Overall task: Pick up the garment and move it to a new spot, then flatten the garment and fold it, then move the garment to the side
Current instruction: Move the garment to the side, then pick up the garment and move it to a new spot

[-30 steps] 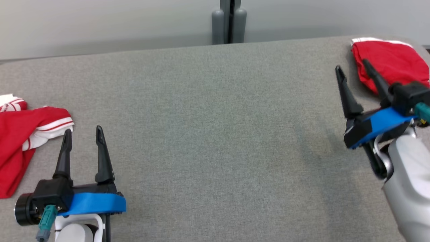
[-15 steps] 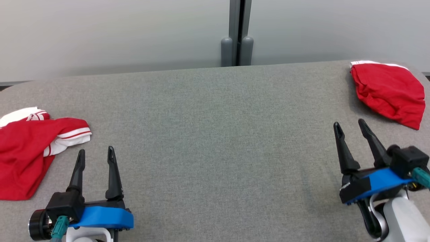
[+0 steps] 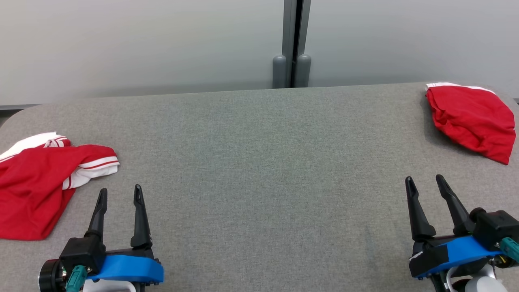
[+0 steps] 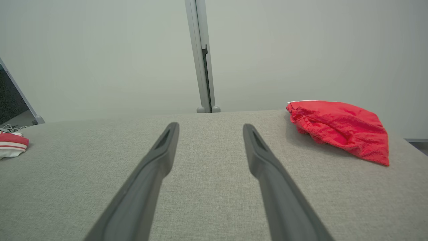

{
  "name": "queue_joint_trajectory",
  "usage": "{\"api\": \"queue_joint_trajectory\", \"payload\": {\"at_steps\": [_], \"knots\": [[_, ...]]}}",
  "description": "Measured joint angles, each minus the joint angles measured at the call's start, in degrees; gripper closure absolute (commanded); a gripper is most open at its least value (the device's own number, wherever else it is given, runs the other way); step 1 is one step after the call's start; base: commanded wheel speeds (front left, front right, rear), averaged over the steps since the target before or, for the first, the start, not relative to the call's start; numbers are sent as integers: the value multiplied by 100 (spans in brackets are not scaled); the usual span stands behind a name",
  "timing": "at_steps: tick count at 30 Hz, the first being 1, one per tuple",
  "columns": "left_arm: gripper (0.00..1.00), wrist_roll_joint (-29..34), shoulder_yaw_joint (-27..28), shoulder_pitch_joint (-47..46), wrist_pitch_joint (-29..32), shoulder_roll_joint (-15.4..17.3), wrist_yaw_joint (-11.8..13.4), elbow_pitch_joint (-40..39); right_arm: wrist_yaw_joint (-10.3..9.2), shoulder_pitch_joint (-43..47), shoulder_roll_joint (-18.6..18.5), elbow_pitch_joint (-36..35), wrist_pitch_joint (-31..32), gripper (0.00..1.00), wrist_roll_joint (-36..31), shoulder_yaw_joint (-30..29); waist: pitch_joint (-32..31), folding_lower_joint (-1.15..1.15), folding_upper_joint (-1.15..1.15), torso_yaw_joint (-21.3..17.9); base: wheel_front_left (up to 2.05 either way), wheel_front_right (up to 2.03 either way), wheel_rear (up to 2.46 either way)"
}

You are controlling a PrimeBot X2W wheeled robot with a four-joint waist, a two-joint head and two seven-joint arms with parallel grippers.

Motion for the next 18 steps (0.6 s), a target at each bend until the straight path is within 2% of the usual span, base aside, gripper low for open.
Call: {"api": "queue_joint_trajectory", "payload": {"at_steps": [18], "knots": [[0, -55, -29, -38, 16, 70, 66, -36, 0, 86, 87, -233, 174, 0, -121, -22, 72, 0, 0, 234, 0, 0, 0]]}}
